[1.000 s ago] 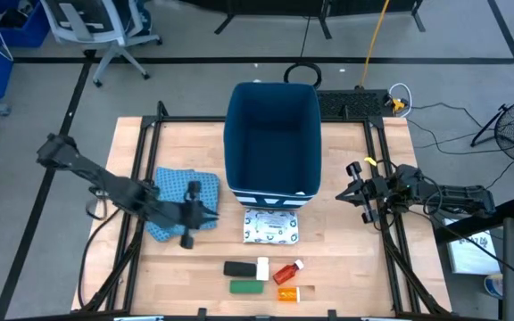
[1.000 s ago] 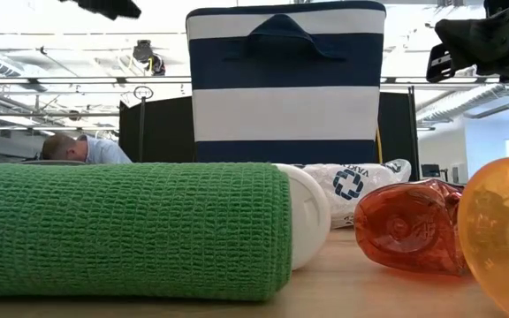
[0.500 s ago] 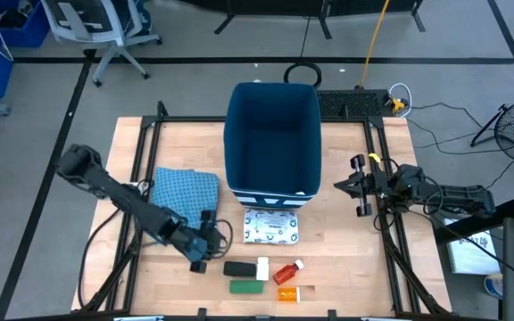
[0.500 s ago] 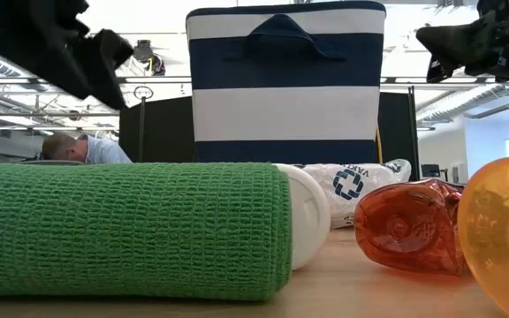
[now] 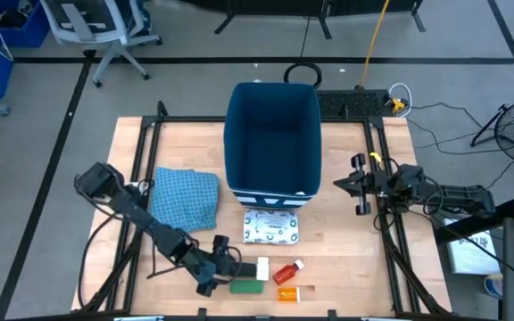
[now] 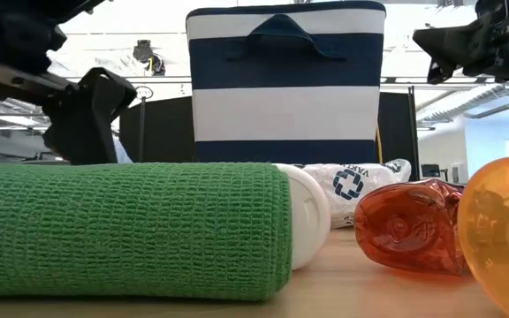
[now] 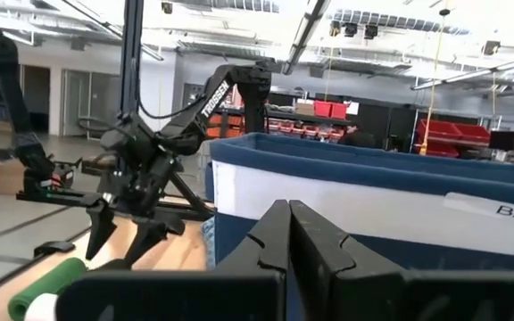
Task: Pick & place medical supplies in basket/bin
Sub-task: Put the black bandage into the blue bin
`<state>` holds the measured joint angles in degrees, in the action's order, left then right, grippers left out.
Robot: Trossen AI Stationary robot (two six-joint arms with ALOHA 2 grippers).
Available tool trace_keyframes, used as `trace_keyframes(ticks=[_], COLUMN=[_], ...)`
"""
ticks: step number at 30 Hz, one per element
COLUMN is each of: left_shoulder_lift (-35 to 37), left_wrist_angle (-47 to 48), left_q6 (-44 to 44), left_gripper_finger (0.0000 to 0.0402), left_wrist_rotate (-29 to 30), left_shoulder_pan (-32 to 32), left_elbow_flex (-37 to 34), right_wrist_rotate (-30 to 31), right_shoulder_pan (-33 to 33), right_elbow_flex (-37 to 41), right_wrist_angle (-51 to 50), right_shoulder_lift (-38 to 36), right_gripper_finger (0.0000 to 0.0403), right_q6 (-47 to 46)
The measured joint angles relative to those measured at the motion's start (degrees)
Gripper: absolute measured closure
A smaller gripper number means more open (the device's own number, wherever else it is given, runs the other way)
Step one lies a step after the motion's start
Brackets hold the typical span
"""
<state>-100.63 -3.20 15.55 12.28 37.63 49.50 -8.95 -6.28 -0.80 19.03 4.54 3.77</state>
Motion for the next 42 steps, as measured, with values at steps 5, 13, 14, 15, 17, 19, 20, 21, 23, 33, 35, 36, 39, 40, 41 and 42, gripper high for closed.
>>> trace_keyframes(ticks=[5, 13, 14, 15, 17, 19, 20, 21, 23, 33, 35, 36, 39, 40, 41, 42], left_shoulder_lift=[-1.51, -1.45, -1.45, -1.45, -1.45, -1.45, -1.45, -1.45, -1.45, -1.3, -0.6, -0.02, 3.01, 4.44, 5.94, 7.6], left_wrist_angle=[1.4, 1.53, 1.57, 1.59, 1.56, 1.46, 1.44, 1.44, 1.42, 1.28, 2.03, 2.71, 4.36, 4.97, 5.75, 7.04], left_q6=[-0.52, -0.2, -0.18, -0.14, -0.03, -0.05, -0.21, -0.45, -0.86, -4.56, -5.1, -5.38, -6.81, -6.91, -6.91, -6.96], left_gripper_finger=[0.0085, 0.0102, 0.0107, 0.0111, 0.0123, 0.0137, 0.0145, 0.0154, 0.0175, 0.0284, 0.0293, 0.0295, 0.0297, 0.0295, 0.0293, 0.0291], left_wrist_rotate=[0.09, -0.22, -0.28, -0.35, -0.36, -0.38, -0.4, -0.42, -0.45, -0.25, -0.54, -0.7, -0.77, -0.77, -0.75, -0.75], left_shoulder_pan=[-0.89, -2.56, -2.68, -2.75, -2.79, -2.78, -2.78, -2.78, -2.78, -2.49, -2.49, -2.49, -2.49, -2.49, -2.49, -2.51], left_elbow_flex=[0.32, 0.32, 0.32, 0.32, 0.32, 0.32, 0.32, 0.32, 0.32, 0.32, 0.32, 0.3, 0.28, 0.28, 0.28, 0.28], right_wrist_rotate=[-0.04, -0.02, -0.03, -0.03, -0.02, -0.02, -0.02, -0.02, -0.02, -0.02, -0.02, -0.02, -0.02, -0.02, -0.02, -0.02], right_shoulder_pan=[0.0, 0.0, 0.0, 0.0, 0.0, 0.0, 0.0, 0.0, 0.0, 0.0, 0.0, 0.0, 0.0, 0.0, 0.0, 0.0], right_elbow_flex=[-0.02, 0.0, -0.01, 0.01, 0.0, -0.02, -0.02, -0.01, 0.0, 0.0, -0.01, -0.01, -0.02, 0.0, 0.0, -0.01], right_wrist_angle=[-0.02, -0.26, -0.26, -0.26, -0.33, -0.38, -0.44, -0.46, -0.46, -0.46, -0.46, -0.46, -0.46, -0.46, -0.46, -0.46], right_shoulder_lift=[0.0, 0.0, 0.0, 0.0, 0.0, 0.0, 0.0, 0.0, 0.02, 0.02, 0.02, 0.02, 0.02, 0.02, 0.04, 0.04], right_gripper_finger=[0.0403, 0.0403, 0.0403, 0.0403, 0.0403, 0.0403, 0.0403, 0.0403, 0.0403, 0.0403, 0.0403, 0.0403, 0.0403, 0.0403, 0.0403, 0.0403], right_q6=[-1.57, -1.49, -1.48, -1.46, -1.44, -1.4, -1.4, -1.39, -1.38, -1.55, -1.55, -1.55, -1.55, -1.56, -1.55, -1.56])
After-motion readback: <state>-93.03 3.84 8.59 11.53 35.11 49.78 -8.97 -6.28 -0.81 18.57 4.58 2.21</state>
